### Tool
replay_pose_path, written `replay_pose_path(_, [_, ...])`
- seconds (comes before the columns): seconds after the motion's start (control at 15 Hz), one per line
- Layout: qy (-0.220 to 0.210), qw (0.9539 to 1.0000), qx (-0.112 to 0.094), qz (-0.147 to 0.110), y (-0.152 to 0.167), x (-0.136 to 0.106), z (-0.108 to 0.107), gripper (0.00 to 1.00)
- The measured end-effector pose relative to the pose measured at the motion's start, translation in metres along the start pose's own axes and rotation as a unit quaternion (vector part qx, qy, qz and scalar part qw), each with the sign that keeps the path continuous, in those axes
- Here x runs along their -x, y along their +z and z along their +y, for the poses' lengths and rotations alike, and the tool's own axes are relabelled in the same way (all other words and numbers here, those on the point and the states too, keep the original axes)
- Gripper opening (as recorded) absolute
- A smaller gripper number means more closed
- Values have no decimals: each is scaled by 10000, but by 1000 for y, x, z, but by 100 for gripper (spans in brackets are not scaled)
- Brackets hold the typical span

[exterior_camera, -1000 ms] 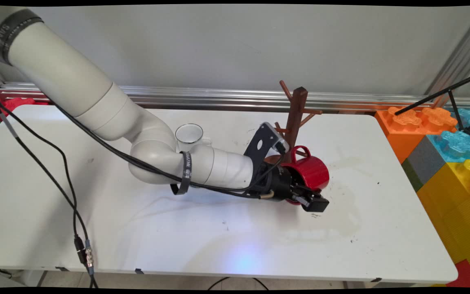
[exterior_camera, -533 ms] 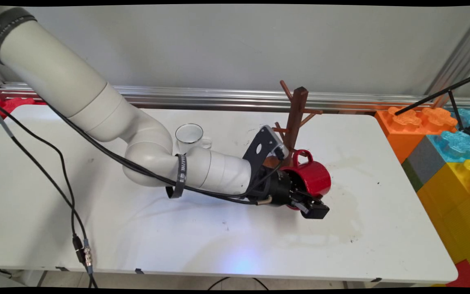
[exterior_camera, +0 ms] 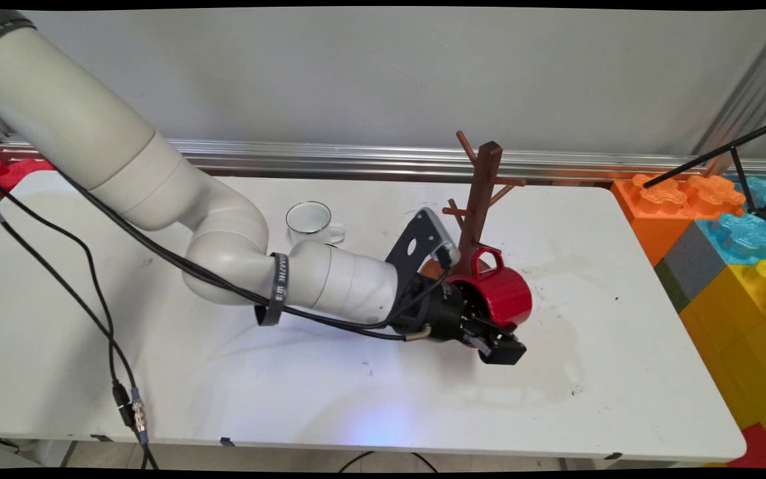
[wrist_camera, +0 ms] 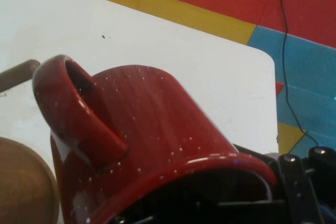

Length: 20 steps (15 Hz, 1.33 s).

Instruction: Place the picked object on the table

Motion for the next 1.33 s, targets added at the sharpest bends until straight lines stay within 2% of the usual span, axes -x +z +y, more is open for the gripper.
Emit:
replay_pose_path(0.67, [238, 9994, -46, -266, -36, 4, 5, 0])
replay_pose_path(1.33, [538, 9965, -159, -621, -87, 1, 3, 0])
